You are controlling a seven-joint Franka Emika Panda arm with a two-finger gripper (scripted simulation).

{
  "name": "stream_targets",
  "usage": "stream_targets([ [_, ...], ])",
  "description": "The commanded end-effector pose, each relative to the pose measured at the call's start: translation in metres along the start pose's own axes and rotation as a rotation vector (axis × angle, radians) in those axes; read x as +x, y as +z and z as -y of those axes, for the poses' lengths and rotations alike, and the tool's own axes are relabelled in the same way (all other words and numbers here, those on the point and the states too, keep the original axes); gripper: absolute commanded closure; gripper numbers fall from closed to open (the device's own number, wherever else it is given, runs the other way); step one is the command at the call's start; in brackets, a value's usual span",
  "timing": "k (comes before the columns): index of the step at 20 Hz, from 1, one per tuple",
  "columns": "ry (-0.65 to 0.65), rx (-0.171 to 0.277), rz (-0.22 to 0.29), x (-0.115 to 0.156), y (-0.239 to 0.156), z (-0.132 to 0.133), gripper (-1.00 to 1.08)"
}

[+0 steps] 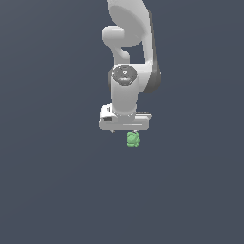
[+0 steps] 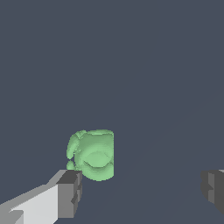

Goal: Pick up the object and move it to a goal position.

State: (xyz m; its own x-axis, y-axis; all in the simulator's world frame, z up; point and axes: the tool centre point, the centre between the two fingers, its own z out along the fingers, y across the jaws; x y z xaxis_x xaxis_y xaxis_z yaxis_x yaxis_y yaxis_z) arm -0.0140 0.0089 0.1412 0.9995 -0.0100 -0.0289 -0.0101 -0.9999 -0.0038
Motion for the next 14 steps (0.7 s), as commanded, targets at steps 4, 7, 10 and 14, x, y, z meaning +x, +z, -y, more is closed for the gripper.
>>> stream_targets([
  [4, -0.005, -0.003, -0.014, -0.008, 0.027, 0.026, -0.92],
  [7, -0.007, -0.004, -0.021, -0.013, 0.039, 0.037, -0.92],
  [10, -0.008, -0.004, -0.026, -0.016, 0.047, 0.044, -0.92],
  [14, -0.009, -0.004, -0.029, -0.018, 0.052, 0.049, -0.92],
])
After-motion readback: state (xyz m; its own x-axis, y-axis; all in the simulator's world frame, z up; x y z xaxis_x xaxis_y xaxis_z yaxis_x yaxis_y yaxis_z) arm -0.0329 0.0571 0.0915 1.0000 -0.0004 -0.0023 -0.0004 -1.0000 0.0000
